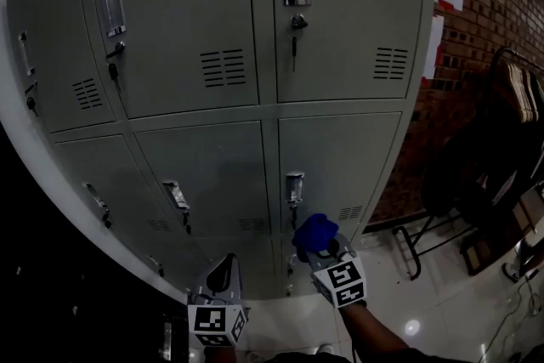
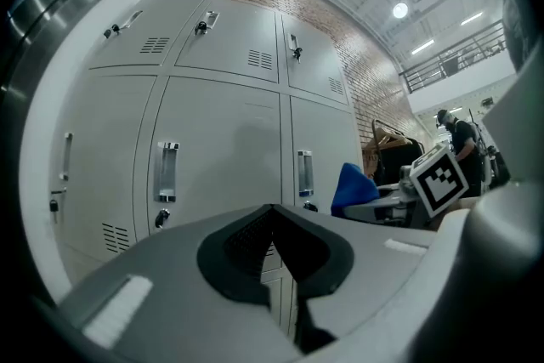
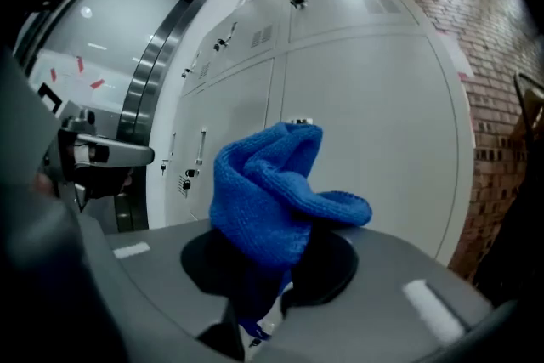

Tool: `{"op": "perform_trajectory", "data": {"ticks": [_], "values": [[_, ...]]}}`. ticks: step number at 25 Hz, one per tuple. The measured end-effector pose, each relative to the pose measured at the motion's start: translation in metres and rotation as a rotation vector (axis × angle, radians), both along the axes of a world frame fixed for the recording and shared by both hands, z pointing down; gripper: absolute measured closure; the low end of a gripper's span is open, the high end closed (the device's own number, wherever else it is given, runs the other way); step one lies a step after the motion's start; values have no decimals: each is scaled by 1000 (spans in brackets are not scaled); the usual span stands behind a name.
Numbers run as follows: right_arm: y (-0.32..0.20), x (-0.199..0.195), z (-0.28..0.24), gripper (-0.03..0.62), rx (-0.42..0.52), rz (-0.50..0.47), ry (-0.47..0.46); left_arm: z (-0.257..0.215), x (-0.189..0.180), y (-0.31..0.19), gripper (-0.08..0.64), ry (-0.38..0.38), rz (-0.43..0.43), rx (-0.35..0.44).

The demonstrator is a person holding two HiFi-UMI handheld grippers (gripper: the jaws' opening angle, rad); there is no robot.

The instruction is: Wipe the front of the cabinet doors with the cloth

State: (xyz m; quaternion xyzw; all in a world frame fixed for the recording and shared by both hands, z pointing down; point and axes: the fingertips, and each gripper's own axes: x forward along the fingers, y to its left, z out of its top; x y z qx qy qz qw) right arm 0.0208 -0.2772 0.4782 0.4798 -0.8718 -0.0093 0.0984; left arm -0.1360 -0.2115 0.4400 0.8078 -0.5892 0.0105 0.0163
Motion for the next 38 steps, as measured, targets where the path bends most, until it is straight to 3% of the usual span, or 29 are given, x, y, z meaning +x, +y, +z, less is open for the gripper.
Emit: {"op": "perform_trajectory", "data": {"ticks": [3,11,20,38], "values": [[21,9,-5,508,46,31,46,3,7,-5,543,-1,20,1],[59,17,-32,508,100,40,-44,3,20,-17,543,-11,47,9],[53,35,-52,508,151,93,-69,-18,31,-17,543,-14,68,48],[57,26,-61,508,189,70,-46,-25,34,-15,542,-22,67,56]]}}
